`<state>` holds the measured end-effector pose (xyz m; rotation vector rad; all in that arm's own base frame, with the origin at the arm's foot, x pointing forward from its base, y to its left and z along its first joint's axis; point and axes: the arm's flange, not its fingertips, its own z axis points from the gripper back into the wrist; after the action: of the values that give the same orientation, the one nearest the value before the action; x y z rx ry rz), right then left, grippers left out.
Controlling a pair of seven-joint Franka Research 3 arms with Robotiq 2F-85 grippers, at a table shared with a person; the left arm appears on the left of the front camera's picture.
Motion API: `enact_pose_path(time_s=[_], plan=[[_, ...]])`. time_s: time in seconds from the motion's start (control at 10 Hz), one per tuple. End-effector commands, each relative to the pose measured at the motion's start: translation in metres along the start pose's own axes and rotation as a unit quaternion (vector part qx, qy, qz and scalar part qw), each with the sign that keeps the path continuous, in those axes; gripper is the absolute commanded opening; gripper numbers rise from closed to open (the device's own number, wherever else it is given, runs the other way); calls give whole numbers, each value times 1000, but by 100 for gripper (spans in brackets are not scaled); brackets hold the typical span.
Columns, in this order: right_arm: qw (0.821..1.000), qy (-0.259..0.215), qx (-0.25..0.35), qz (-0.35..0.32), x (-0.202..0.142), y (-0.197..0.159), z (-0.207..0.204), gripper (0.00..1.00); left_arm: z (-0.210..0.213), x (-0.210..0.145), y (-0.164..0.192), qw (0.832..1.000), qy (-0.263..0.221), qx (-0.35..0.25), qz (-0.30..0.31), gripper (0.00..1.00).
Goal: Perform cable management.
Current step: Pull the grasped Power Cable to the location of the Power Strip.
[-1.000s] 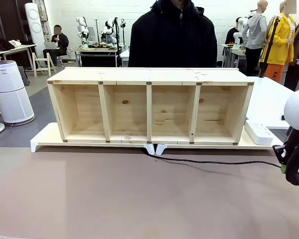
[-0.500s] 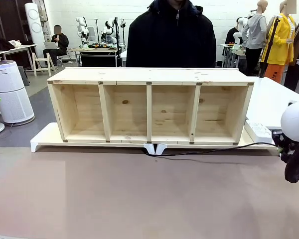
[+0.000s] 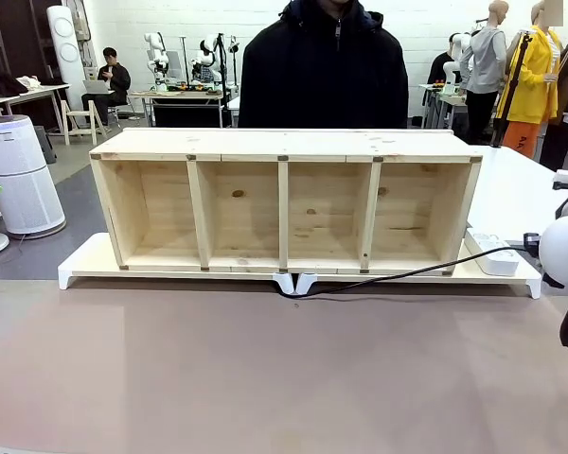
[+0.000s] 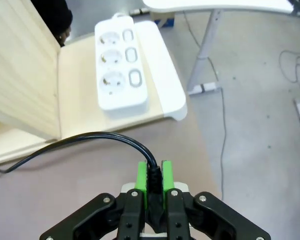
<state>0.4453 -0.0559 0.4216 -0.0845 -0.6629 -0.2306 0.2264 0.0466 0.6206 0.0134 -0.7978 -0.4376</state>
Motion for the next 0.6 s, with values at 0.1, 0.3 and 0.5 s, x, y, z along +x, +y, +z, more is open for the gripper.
enact_pose_path(time_s=[0.1,0.3,0.5], plan=[[1000,-19,-8,10,44,13,-5,15,-1,1,1,1000,-1,6,7,100],[999,-34,17,33,68,30,-2,15,-1,1,1,1000,-1,6,7,100],[998,-44,18,47,90,46,-11,15,-1,1,1,1000,-1,6,7,100]])
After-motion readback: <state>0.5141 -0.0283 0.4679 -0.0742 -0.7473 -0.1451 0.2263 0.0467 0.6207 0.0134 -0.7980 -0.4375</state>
